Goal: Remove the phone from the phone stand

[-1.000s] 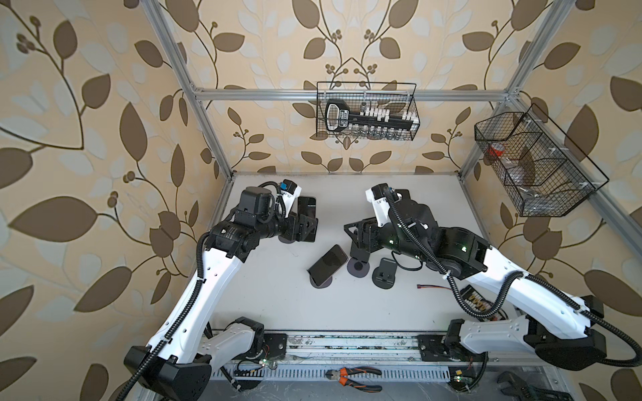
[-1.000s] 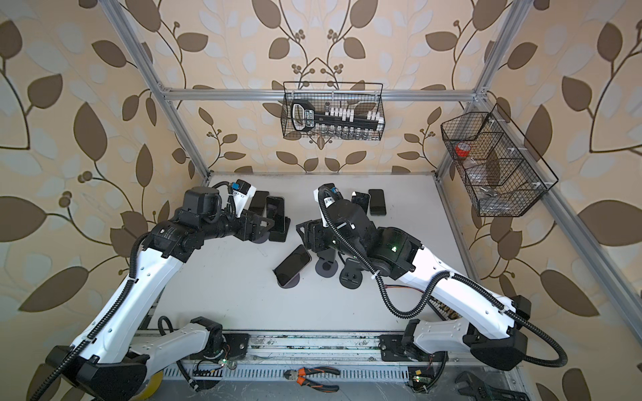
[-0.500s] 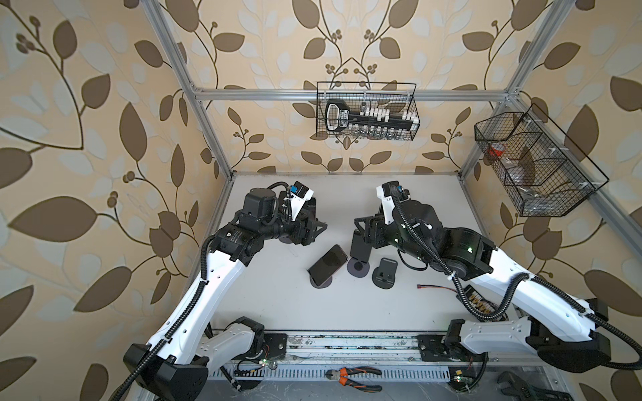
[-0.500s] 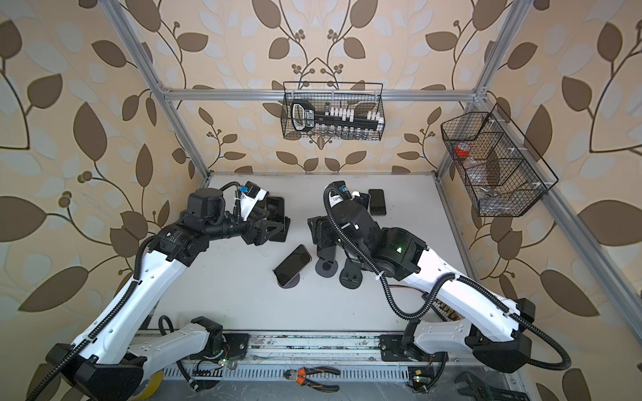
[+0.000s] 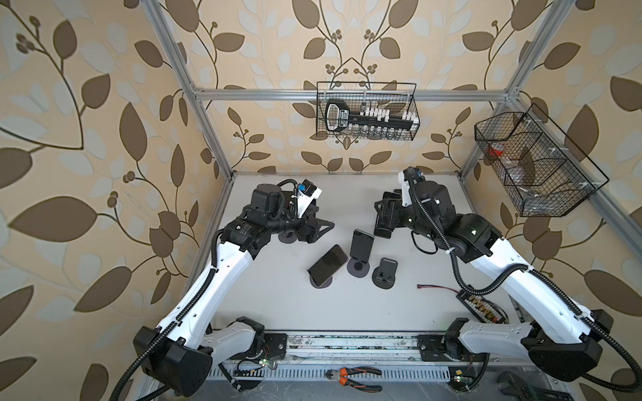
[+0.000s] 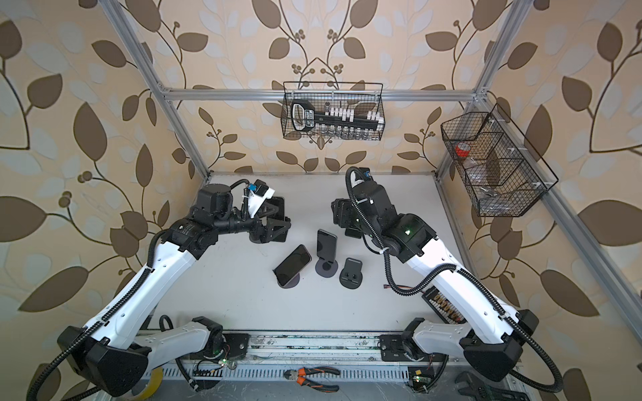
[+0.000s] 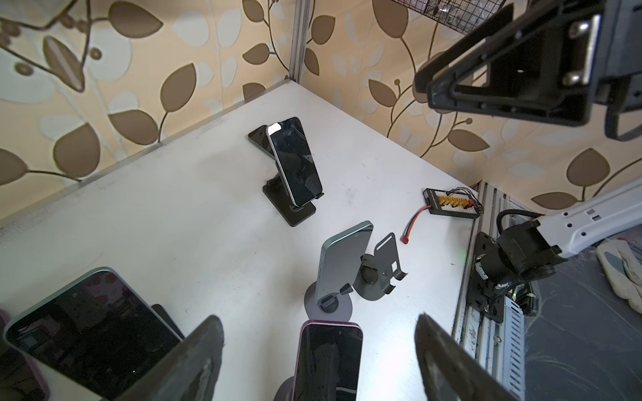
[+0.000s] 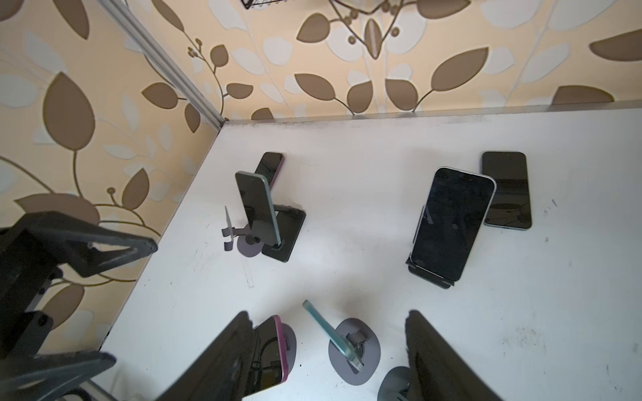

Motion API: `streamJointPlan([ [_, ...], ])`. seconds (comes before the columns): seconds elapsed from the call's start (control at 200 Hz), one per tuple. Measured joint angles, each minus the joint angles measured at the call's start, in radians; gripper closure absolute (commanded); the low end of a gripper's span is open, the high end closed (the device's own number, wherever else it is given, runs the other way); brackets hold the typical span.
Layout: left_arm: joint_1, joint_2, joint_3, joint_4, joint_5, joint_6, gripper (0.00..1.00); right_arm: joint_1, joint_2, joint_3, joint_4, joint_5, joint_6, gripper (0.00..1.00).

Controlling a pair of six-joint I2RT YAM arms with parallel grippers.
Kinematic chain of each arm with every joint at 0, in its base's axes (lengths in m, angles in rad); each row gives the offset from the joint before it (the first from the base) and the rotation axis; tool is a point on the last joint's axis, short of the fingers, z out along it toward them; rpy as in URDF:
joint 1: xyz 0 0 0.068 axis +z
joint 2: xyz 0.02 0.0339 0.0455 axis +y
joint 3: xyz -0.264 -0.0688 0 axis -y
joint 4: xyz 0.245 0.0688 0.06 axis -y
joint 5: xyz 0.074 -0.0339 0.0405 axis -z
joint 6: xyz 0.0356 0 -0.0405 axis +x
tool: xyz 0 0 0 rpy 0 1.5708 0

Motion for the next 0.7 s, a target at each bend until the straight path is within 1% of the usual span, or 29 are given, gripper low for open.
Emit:
streamJointPlan([
  [0.15, -0.011, 0.045, 0.014, 0.015, 0.011, 0.003, 0.14, -0.062, 0.032, 0.000, -0.001, -0.014, -0.003, 0.29],
  [0.41, -0.025, 0.078, 0.031, 0.050, 0.036, 0.013, 0.14, -0.118, 0.075, 0.000, -0.001, -0.001, -0.003, 0.27],
  [0.7, -0.051, 0.126, 0.048, 0.062, 0.037, 0.032, 0.14, -0.180, 0.115, -0.005, 0.016, -0.003, -0.002, 0.26],
])
